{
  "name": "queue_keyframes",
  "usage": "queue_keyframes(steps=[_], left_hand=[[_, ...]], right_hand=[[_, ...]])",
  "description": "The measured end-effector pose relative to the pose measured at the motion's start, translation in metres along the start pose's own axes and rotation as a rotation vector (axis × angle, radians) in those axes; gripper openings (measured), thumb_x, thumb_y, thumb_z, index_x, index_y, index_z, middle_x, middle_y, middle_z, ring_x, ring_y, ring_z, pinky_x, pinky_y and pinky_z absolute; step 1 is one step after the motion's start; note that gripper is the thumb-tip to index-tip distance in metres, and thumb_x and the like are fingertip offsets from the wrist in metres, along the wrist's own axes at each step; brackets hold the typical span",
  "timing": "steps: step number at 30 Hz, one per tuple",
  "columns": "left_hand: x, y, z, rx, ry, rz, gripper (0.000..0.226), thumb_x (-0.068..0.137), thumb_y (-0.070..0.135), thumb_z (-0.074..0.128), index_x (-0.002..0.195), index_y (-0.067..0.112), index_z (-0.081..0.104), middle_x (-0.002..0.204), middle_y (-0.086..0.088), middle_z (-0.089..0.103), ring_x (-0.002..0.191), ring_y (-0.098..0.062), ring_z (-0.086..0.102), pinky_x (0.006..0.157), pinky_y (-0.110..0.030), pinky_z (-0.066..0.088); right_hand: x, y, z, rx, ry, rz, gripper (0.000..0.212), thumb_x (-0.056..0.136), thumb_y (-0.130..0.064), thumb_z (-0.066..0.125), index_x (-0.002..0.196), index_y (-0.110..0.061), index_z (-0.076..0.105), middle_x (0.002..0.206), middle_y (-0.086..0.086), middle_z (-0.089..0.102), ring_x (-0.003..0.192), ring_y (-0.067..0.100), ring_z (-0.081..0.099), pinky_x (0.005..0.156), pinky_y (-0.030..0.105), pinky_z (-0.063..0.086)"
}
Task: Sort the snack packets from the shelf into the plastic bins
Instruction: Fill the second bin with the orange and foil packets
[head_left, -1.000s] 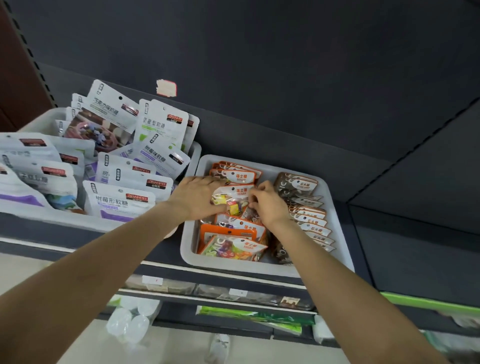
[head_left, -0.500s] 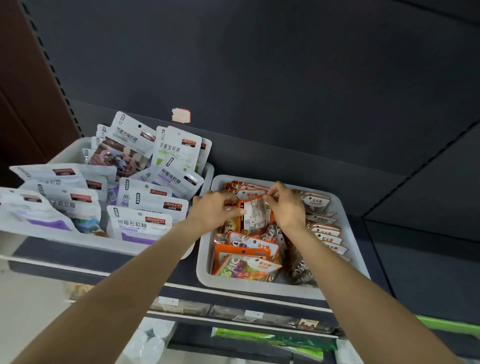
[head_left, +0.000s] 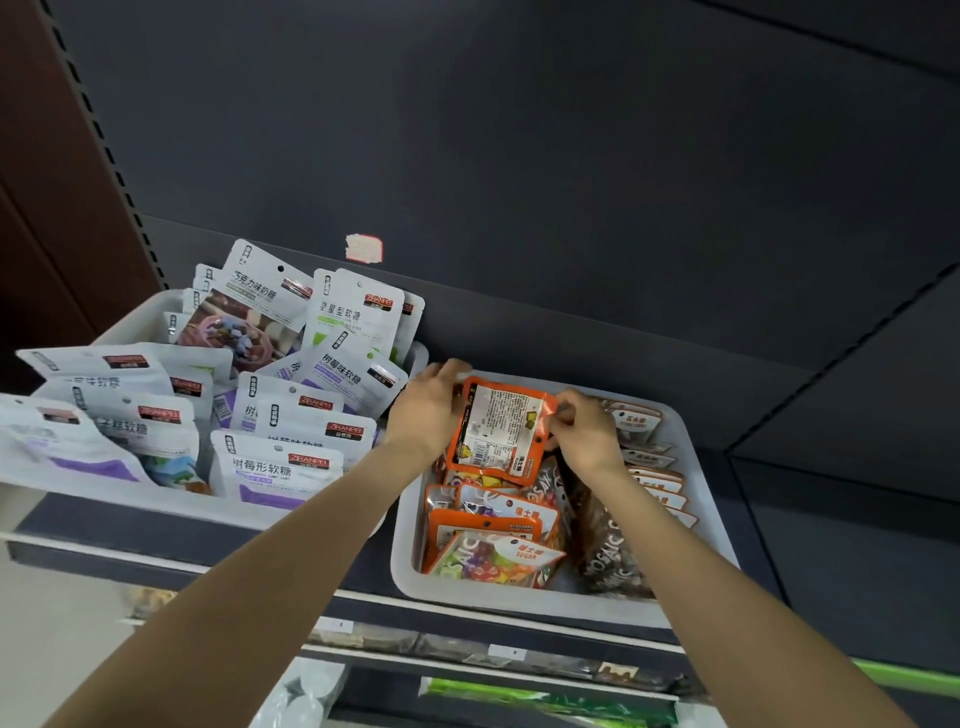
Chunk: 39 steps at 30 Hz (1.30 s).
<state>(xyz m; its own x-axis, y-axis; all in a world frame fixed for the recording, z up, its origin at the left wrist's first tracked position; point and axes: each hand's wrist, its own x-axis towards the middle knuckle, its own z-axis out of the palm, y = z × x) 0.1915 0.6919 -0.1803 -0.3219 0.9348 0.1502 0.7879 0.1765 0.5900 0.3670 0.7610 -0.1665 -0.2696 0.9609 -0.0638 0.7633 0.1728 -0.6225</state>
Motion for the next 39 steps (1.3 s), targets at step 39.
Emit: queue_keyframes(steps=[39], left_hand=[[0.017,-0.022,0.003,0.039,-0.116,-0.116,0.049,0.091,0.035,0.057,0.131,0.009,0.045,0.131,-0.009,0.043,0.125,-0.026,0.04,0.101,-0.033,0.039]], right_hand=[[0.008,-0.011,-0.013,-0.189,0.107,-0.126,0.016,0.1,-0.022,0.045,0.106,-0.017,0.058,0.114,0.004,0.063,0.1,0.02,0.059,0.073,0.023,0.042]])
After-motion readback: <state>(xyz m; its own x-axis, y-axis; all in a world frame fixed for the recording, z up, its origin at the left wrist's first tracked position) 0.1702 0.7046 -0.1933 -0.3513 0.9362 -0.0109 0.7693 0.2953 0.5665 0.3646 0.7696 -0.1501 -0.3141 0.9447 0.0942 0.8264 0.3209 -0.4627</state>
